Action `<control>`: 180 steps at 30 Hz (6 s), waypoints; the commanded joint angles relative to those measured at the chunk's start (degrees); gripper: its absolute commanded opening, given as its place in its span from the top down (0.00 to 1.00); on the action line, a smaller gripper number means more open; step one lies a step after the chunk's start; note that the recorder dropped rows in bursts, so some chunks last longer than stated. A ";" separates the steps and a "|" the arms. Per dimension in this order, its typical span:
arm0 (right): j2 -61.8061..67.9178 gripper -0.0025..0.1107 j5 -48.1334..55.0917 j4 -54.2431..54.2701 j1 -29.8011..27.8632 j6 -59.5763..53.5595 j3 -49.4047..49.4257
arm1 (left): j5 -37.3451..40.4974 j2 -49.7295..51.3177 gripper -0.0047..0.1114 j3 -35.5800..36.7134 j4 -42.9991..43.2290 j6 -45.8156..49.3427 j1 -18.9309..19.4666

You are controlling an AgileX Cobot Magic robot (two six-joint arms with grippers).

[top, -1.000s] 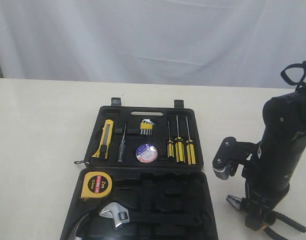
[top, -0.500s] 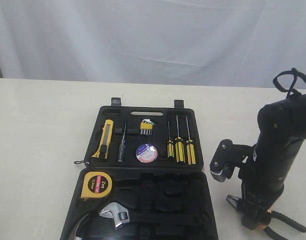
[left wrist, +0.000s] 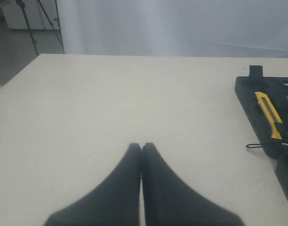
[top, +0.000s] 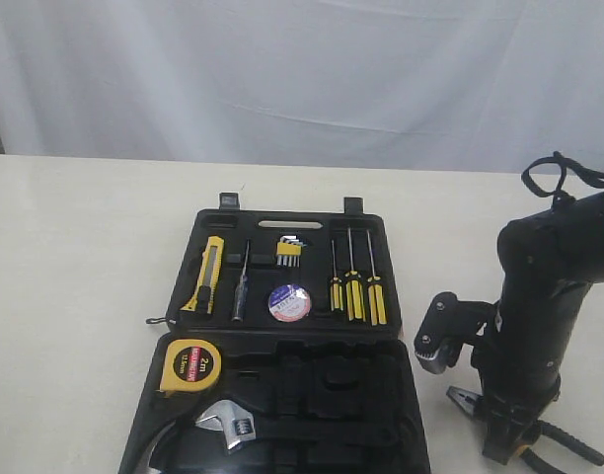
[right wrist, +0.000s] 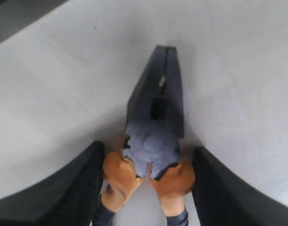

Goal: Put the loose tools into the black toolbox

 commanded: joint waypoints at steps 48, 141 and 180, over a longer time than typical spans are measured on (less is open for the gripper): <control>6.94 0.77 3.23 -3.29 23.72 -8.13 -31.92 | -0.31 -0.07 0.96 0.15 0.00 -0.33 -0.27; 4.03 0.42 12.01 7.54 24.21 3.56 -34.53 | -0.31 -0.07 0.96 0.15 0.00 -0.33 -0.27; 16.46 0.98 7.31 9.80 24.21 32.86 -34.53 | -0.31 -0.07 0.96 0.15 0.00 -0.33 -0.27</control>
